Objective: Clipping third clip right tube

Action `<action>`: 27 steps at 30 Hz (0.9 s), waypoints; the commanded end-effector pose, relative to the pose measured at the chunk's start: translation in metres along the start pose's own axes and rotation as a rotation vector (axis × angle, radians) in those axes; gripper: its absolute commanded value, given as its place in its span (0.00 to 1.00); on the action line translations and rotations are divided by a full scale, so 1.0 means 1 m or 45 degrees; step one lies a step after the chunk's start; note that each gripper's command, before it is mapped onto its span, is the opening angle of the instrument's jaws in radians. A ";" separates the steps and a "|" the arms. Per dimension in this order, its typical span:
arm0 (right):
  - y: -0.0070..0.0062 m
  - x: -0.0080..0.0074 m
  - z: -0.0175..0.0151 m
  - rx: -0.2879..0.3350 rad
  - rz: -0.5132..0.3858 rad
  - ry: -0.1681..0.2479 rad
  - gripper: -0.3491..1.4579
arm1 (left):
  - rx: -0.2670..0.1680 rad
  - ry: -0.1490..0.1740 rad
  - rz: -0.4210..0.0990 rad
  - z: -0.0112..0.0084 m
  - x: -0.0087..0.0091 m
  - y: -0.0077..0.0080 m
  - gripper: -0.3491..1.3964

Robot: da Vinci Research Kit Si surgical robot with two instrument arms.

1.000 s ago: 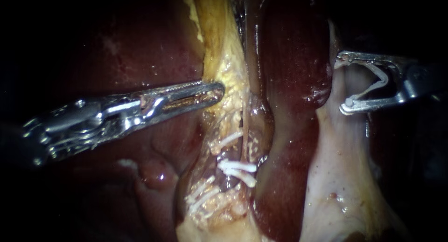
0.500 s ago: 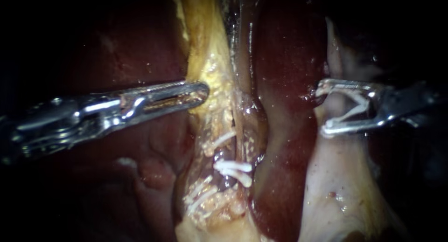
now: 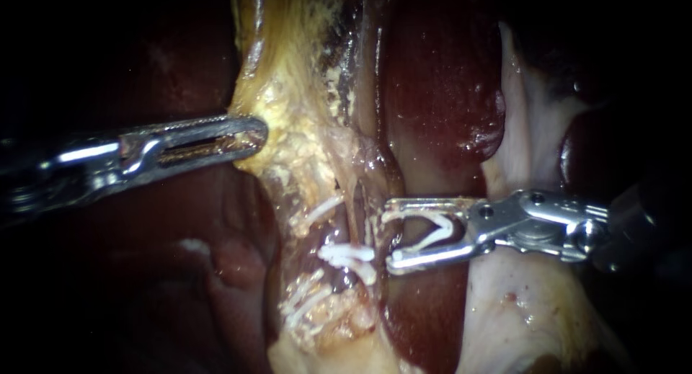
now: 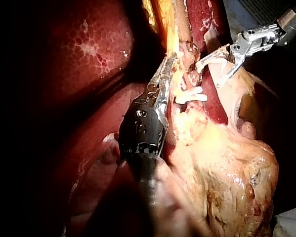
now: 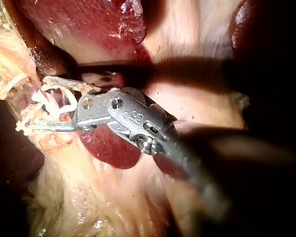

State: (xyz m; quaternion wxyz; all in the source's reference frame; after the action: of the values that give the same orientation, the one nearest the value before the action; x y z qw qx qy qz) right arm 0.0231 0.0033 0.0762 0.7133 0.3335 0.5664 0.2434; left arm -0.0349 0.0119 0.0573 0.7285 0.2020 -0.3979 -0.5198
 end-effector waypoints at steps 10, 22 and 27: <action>0.0017 -0.0010 0.0021 -0.031 0.027 -0.047 0.50 | 0.007 -0.007 -0.001 -0.0008 -0.0004 -0.0002 0.00; 0.0030 -0.0018 0.0057 -0.029 0.028 -0.056 0.50 | 0.007 -0.006 -0.002 -0.0010 -0.0004 -0.0004 0.00; 0.0023 -0.0016 0.0063 0.036 0.039 -0.040 0.50 | 0.007 -0.006 -0.002 -0.0011 -0.0004 -0.0004 0.00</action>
State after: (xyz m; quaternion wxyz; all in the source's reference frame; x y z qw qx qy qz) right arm 0.0289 0.0022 0.0798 0.7109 0.3604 0.5545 0.2394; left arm -0.0344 0.0121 0.0562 0.7264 0.2029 -0.4009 -0.5200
